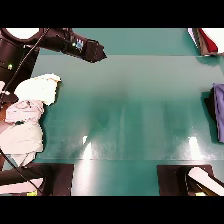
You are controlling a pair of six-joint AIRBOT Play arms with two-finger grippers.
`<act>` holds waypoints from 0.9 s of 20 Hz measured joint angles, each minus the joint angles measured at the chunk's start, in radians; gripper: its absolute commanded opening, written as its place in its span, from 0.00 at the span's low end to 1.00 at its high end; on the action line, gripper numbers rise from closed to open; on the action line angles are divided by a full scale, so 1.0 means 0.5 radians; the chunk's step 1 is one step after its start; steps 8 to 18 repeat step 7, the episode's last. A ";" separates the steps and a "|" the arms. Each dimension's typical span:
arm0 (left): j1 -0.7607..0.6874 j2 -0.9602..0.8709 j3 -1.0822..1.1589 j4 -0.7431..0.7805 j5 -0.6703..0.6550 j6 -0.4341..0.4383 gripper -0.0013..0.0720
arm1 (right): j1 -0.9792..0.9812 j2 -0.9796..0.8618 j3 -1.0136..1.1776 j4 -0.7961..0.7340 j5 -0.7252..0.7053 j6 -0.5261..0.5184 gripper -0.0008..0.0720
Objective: Fold the shirts.
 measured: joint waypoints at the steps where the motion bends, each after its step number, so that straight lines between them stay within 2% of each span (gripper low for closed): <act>1: 0.000 0.000 0.000 0.001 0.008 -0.001 0.05 | 0.095 0.000 0.034 0.040 0.002 0.000 0.04; 7: 0.000 0.000 0.000 0.000 0.026 -0.001 0.05 | 0.587 0.000 0.133 0.130 -0.007 0.002 0.03; 18: 0.000 0.000 0.000 0.000 0.026 -0.001 0.05 | 0.587 0.000 0.133 0.130 -0.007 0.002 0.03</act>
